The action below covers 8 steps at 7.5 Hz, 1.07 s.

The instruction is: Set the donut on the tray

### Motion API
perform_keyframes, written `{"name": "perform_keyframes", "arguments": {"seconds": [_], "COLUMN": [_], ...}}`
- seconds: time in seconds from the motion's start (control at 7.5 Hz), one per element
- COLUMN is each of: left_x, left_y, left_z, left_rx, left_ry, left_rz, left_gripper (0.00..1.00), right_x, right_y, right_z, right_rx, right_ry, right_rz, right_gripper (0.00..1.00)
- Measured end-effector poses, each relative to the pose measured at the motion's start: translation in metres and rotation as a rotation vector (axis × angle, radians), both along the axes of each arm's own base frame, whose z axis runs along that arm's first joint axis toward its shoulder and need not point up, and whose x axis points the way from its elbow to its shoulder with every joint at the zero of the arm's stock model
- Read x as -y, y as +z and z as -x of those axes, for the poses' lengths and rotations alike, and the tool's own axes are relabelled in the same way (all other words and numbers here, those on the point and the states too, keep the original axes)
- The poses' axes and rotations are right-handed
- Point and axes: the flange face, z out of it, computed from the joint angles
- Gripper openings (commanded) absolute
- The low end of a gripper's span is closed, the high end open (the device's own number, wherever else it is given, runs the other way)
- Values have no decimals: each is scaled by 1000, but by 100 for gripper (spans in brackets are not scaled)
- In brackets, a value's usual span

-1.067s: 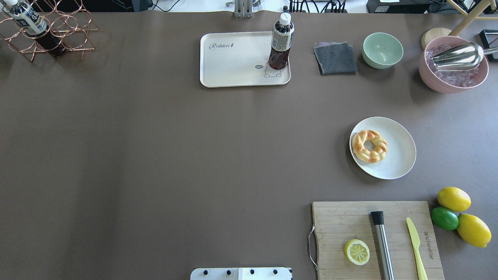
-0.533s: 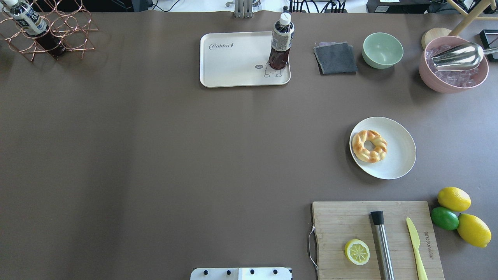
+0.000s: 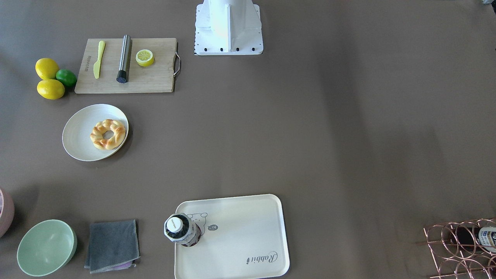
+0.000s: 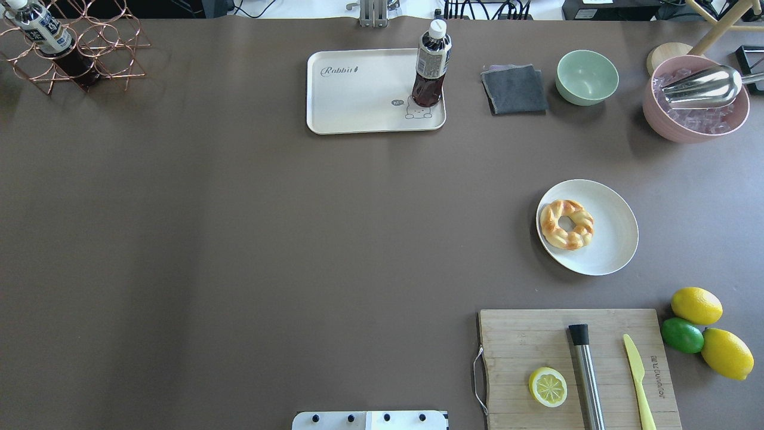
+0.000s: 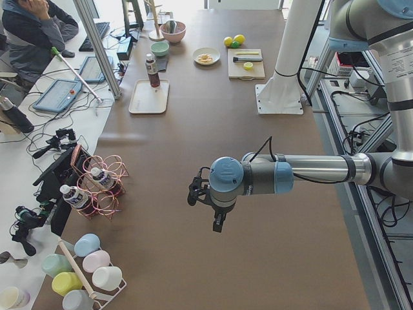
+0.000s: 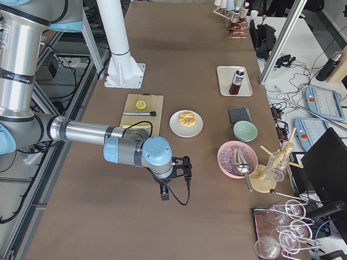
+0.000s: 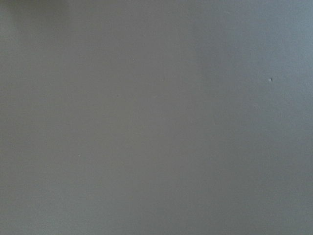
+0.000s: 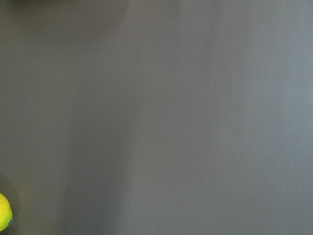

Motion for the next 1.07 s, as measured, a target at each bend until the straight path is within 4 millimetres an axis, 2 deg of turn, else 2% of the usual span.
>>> {"name": "perform_keyframes", "arguments": {"seconds": [1.07], "left_x": [1], "left_y": [-4], "left_z": [10], "left_rx": [1], "left_ry": [-28], "left_rz": [-23], "left_gripper": [97], "right_x": [-1], "right_y": [7], "right_z": [5], "right_rx": [75], "right_ry": [28], "right_rz": [42], "right_gripper": [100]}}
